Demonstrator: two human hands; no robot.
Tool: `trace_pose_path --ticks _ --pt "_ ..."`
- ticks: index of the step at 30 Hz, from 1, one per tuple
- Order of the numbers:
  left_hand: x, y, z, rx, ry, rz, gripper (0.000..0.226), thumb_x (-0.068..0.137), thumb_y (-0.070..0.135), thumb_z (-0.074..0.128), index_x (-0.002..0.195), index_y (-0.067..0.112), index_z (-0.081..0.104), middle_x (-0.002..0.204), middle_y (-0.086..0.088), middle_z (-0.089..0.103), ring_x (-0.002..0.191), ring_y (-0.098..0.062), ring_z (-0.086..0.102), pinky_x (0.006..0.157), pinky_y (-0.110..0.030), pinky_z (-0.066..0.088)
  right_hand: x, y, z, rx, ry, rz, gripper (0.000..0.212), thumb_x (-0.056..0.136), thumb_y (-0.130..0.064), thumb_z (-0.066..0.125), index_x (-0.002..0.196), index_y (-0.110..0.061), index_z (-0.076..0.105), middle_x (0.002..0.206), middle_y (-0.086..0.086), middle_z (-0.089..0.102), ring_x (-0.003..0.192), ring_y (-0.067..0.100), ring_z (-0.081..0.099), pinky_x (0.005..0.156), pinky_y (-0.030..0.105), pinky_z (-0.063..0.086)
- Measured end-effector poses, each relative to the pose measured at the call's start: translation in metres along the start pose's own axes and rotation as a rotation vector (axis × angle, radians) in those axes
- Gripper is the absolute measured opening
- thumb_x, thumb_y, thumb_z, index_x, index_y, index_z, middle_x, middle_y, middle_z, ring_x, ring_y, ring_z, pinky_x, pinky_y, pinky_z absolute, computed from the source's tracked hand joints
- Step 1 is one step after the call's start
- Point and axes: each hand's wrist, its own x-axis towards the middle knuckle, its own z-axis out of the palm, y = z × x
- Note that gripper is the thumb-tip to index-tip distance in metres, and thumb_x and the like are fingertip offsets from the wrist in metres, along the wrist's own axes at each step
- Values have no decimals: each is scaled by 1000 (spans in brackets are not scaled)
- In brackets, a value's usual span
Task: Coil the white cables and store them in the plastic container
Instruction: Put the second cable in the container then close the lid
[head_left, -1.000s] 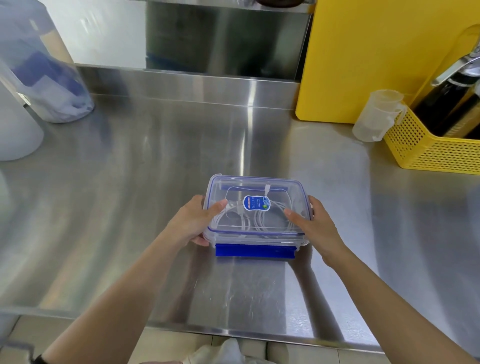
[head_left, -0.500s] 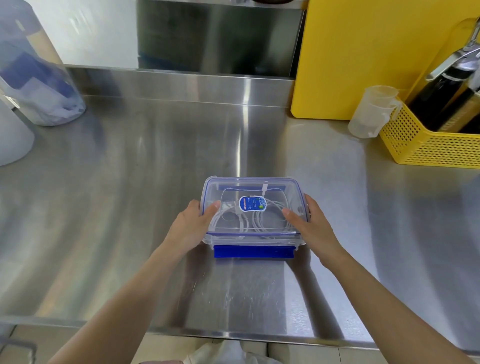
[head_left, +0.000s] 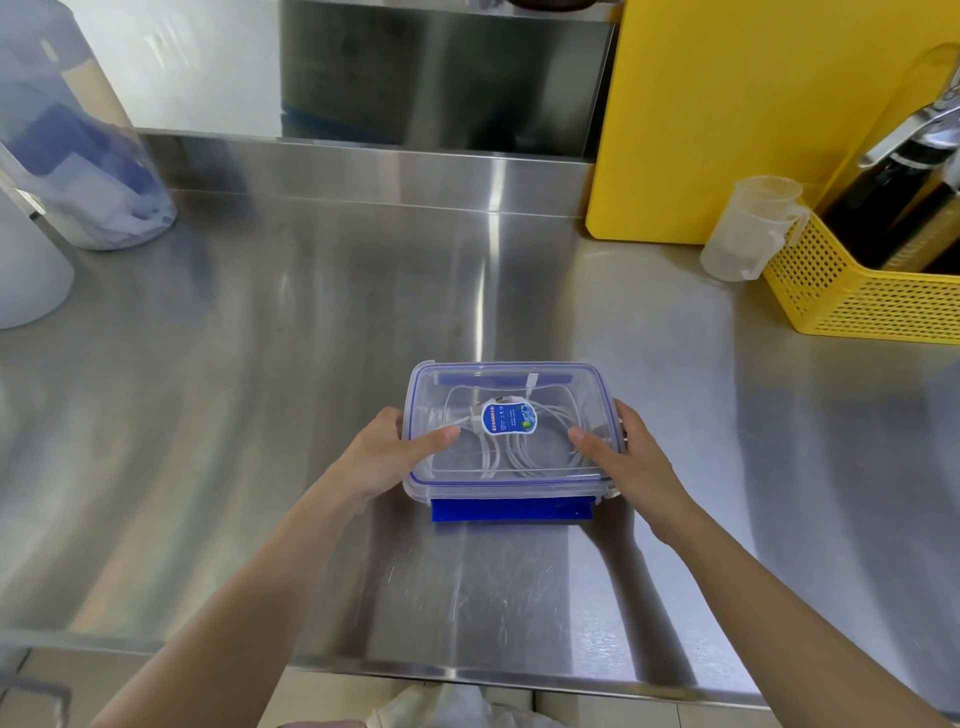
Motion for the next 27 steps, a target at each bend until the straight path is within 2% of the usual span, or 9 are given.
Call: trace_pose_path --ticks 4,6,9,11,14,19,23,25,27 --pt "11 4 -9 -23 12 26 88 52 82 62 110 16 58 103 -1 70 90 -17 69 84 -41 57 10 -9 -5 -67 103 15 55 85 -40 56 132 -19 37 111 -6 44 97 13 47 81 28 44" --pt "19 11 -10 -63 63 34 90 52 85 59 106 14 62 102 -3 71 90 -19 69 83 -40 56 19 -17 -7 -62 98 51 54 85 -44 55 130 -19 39 111 -6 46 95 14 49 76 26 44" --pt "23 30 -8 -168 -12 -7 64 70 65 62 101 10 69 97 -7 74 90 -24 70 86 -40 54 34 -30 -11 112 -12 178 36 87 -48 50 108 -20 58 104 -3 63 81 15 61 59 21 50" --pt "24 36 -6 -239 -87 -58 45 76 50 68 99 11 72 96 -10 75 90 -28 71 90 -44 53 43 -34 -13 212 -112 253 34 86 -50 51 93 -20 66 93 2 70 79 19 65 59 25 53" --pt "27 38 -4 -333 -141 -91 36 77 32 73 104 9 70 103 -16 73 90 -32 70 88 -48 54 57 -33 -16 196 -172 296 42 81 -51 57 101 -16 68 96 7 71 85 23 66 62 30 52" --pt "33 44 -6 -439 -177 -53 34 78 10 72 110 14 59 100 -12 71 80 -26 70 69 -39 57 76 -36 -22 175 -221 189 36 83 -32 63 106 -5 65 96 9 70 84 22 66 67 31 52" --pt "36 48 -7 -260 -137 67 28 80 9 71 102 19 57 104 -11 66 88 -27 66 79 -42 55 82 -34 -21 90 -255 114 28 85 -20 62 111 -11 58 104 9 66 90 22 64 69 30 54" --pt "34 50 -7 -168 -127 110 28 82 11 69 105 18 54 104 -8 65 92 -26 65 79 -39 55 82 -39 -18 -67 -288 -5 24 86 -20 60 110 -16 58 106 4 63 97 22 61 73 28 53" --pt "33 53 -6 -97 -134 166 27 85 13 66 108 16 53 106 -9 63 96 -26 63 82 -38 53 82 -47 -12 -356 -335 -137 31 84 -28 63 111 -18 54 102 -1 59 96 18 58 72 25 49"
